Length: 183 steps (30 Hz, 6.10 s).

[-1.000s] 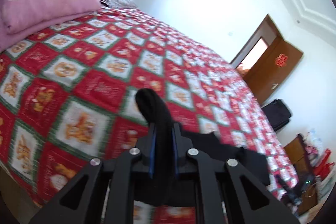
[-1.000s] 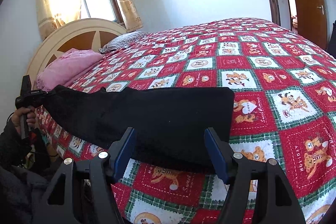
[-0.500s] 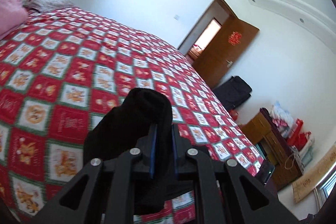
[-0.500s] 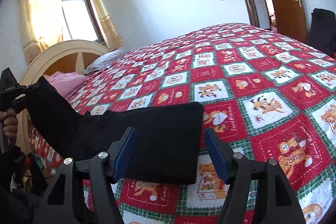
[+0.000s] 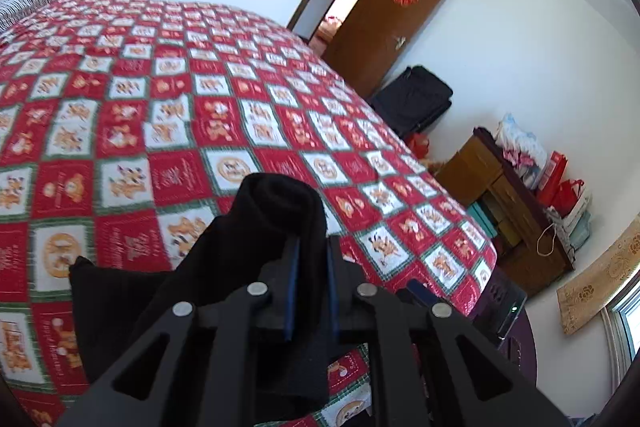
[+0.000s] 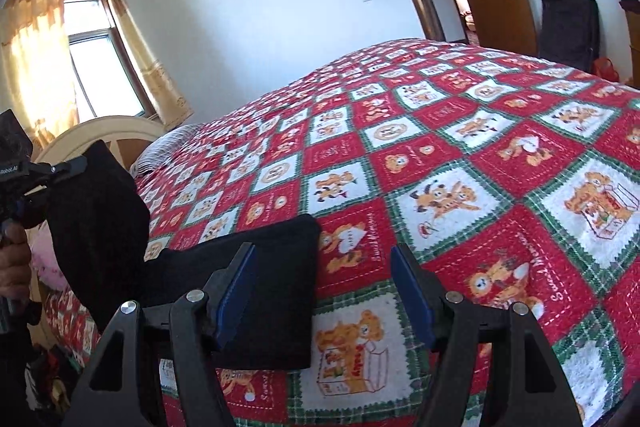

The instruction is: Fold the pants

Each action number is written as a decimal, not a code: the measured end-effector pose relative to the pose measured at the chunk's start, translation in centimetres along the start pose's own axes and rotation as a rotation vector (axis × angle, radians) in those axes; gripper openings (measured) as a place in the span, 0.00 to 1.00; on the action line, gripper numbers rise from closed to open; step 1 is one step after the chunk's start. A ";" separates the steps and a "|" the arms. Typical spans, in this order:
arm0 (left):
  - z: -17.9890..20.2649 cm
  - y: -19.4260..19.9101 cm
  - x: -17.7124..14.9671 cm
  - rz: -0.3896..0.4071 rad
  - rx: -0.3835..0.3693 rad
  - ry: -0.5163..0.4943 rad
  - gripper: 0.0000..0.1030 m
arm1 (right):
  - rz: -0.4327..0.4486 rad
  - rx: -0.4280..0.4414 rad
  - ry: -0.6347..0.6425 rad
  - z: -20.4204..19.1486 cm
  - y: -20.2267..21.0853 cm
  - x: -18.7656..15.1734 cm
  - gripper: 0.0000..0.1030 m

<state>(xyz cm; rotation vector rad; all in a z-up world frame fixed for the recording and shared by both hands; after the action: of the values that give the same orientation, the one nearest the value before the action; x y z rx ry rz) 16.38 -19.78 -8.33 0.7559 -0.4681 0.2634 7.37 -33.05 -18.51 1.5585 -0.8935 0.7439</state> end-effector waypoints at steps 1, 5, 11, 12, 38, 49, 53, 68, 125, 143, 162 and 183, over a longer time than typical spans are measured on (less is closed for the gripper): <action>0.0 -1.4 -0.5 -0.028 0.014 0.003 0.12 | -0.005 -0.007 -0.010 0.3 -0.1 -0.1 0.67; 0.6 -5.8 -2.6 -0.102 0.057 -0.011 0.12 | -0.023 -0.022 -0.040 1.1 -0.5 -0.3 0.68; 1.5 -9.4 -5.1 -0.151 0.072 -0.086 0.13 | -0.032 -0.010 -0.047 1.2 -0.8 -0.4 0.68; 1.8 -9.2 -5.4 -0.149 0.066 -0.093 0.13 | -0.034 -0.002 -0.049 1.2 -0.9 -0.4 0.68; -15.2 2.4 -2.9 0.250 0.437 0.005 0.89 | -0.159 0.264 -0.132 -7.1 -3.9 1.3 0.85; -15.0 1.1 -4.3 0.213 0.440 -0.019 0.89 | -0.283 0.203 -0.072 -9.0 -6.2 0.4 0.85; -15.2 1.4 -4.0 0.225 0.436 -0.007 0.89 | -0.283 0.157 0.008 -9.4 -6.5 0.3 0.19; -17.8 0.5 -3.6 0.246 0.465 0.072 0.96 | -0.291 0.149 -0.171 -2.2 -4.8 -3.1 0.17; -16.3 -0.4 -6.1 0.191 0.396 -0.002 1.00 | -0.200 0.130 0.160 -6.6 -1.9 -2.0 0.66; -16.5 -1.2 -5.7 0.200 0.349 -0.024 1.00 | -0.290 0.140 -0.085 -2.7 -8.2 -1.5 0.72; -15.4 -0.6 -6.2 0.184 0.187 -0.024 0.55 | -0.241 0.251 -0.138 -3.3 -8.2 -1.3 0.31; -15.3 3.9 -5.1 0.266 0.158 0.025 0.11 | -0.138 0.320 0.080 -10.5 -3.3 3.9 0.25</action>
<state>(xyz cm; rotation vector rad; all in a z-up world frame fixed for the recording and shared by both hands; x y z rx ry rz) 15.22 -6.47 -18.21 0.8438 -0.5288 0.5626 12.32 -22.97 -15.20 1.8369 -0.6217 0.8736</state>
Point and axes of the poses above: each gripper's, at about its wrist camera, not at the fingertips, and y roughly against the way its jaws point, z to its right, x to its top, the point moved 7 cm from there along -y, roughly the way its jaws point, and after that the axes turned 14 degrees about y, right-handed, at the moved point
